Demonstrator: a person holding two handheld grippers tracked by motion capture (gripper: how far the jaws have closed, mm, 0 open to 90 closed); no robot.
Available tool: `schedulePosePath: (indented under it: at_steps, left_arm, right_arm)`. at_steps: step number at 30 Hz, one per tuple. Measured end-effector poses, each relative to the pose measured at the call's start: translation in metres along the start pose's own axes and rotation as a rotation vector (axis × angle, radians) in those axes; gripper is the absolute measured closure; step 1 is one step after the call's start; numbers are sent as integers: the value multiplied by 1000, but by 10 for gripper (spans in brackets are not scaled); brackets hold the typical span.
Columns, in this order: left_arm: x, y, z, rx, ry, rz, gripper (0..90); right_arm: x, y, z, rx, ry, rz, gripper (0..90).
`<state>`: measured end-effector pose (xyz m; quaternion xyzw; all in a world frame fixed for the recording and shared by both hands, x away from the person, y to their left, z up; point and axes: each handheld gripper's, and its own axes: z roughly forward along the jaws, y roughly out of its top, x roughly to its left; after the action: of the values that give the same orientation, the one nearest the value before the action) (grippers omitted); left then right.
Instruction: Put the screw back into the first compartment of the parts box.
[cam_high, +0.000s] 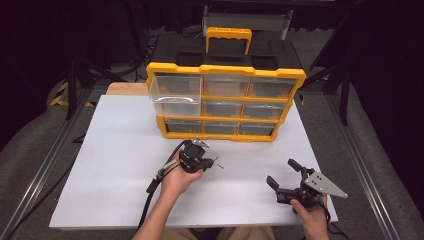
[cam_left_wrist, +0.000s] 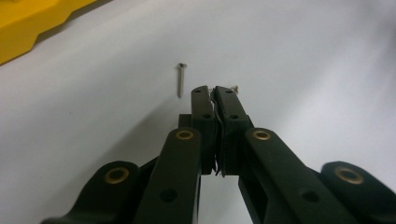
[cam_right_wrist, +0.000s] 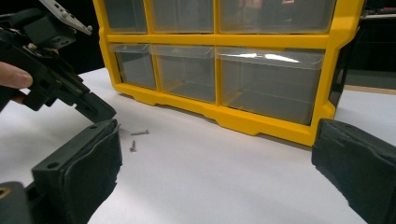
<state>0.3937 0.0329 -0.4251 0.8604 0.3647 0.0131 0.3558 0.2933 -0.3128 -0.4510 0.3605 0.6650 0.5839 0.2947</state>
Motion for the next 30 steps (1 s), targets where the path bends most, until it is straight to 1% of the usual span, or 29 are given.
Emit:
schedulePosePath:
  at_steps: [4, 6, 8, 10, 13, 14, 16, 18, 20, 23, 24, 26, 30]
  left_arm:
    - [-1, -2, -10, 9, -29, -1, 881]
    - [-1, -2, -12, 17, -31, 4, 881]
    - [-2, -2, -19, 37, -39, 16, 881]
    - [-3, -2, -24, 40, -56, 17, 881]
    - [-4, -1, -31, 39, -50, 30, 881]
    - [-4, -1, -34, 41, -55, 36, 881]
    - [-5, -2, -38, 49, -56, 27, 881]
    - [-4, -2, -43, 45, -69, 32, 881]
    - [-4, -1, -45, 50, -71, 36, 881]
    - [-8, 3, -56, 54, -74, 48, 880]
    - [-9, 4, -59, 60, -76, 62, 880]
    - [-11, 8, -66, 61, -73, 74, 880]
    - [-14, 15, -80, 72, -102, 75, 880]
  right_arm:
    - [0, 0, 0, -1, 1, 0, 23]
    - [0, 0, 0, 0, 1, -4, 23]
    - [0, 0, 1, 0, 1, -4, 23]
    - [1, 0, 1, -1, 4, -5, 23]
    - [1, 0, 1, -1, 4, -6, 23]
    - [1, 0, 1, -1, 4, -6, 23]
    - [1, 0, 1, -1, 5, -3, 23]
    - [1, 0, 1, -1, 6, -2, 23]
    - [2, 0, 1, 1, 4, 0, 23]
    - [2, 0, 2, 4, 7, -3, 23]
    - [2, 0, 2, 4, 8, -2, 23]
    - [2, 0, 2, 4, 7, -2, 23]
    - [2, 0, 2, 5, 9, -4, 23]
